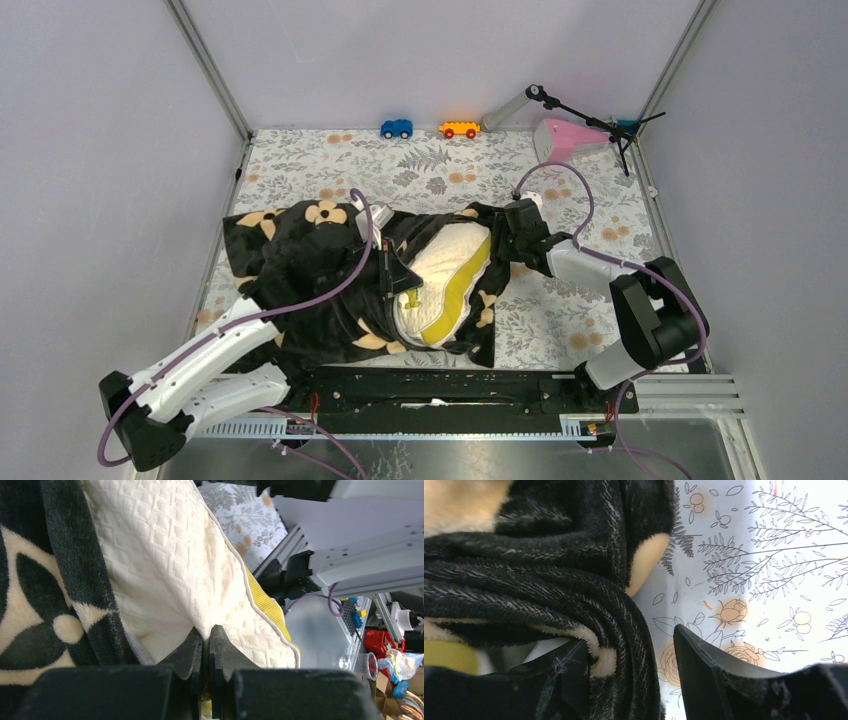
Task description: Remove the pillowcase from the pillow
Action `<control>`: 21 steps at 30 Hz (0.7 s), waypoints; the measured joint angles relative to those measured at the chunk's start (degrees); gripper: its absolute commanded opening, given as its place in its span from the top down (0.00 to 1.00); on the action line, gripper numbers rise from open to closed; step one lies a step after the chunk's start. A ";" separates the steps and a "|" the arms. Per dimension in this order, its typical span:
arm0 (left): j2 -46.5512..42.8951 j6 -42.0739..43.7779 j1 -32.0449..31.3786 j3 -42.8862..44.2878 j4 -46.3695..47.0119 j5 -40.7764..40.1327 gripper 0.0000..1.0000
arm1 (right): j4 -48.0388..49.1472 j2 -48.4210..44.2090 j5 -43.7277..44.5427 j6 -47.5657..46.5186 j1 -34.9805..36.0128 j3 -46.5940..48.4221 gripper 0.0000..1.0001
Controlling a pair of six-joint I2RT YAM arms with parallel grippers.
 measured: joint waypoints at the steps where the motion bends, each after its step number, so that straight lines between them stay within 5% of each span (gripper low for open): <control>1: -0.68 0.20 -0.04 0.17 0.02 0.04 1.00 | -0.04 0.07 -0.50 0.02 0.00 0.00 0.32; 8: -2.43 0.74 -0.28 0.22 0.55 -2.29 1.00 | -0.44 -5.42 -2.12 -0.44 -0.37 -1.11 0.03; 13: 2.05 0.79 -0.48 0.22 2.47 -2.40 0.98 | -3.17 -21.31 -1.09 -0.44 -1.09 -3.15 0.00; 18: 7.15 0.70 -0.72 0.17 5.11 -1.20 0.45 | -6.78 -34.32 -2.89 0.20 -1.33 -4.02 0.00; 21: 8.72 1.18 -1.42 0.26 8.00 -0.66 0.26 | -7.30 -37.07 -11.43 2.69 -1.42 -5.14 0.00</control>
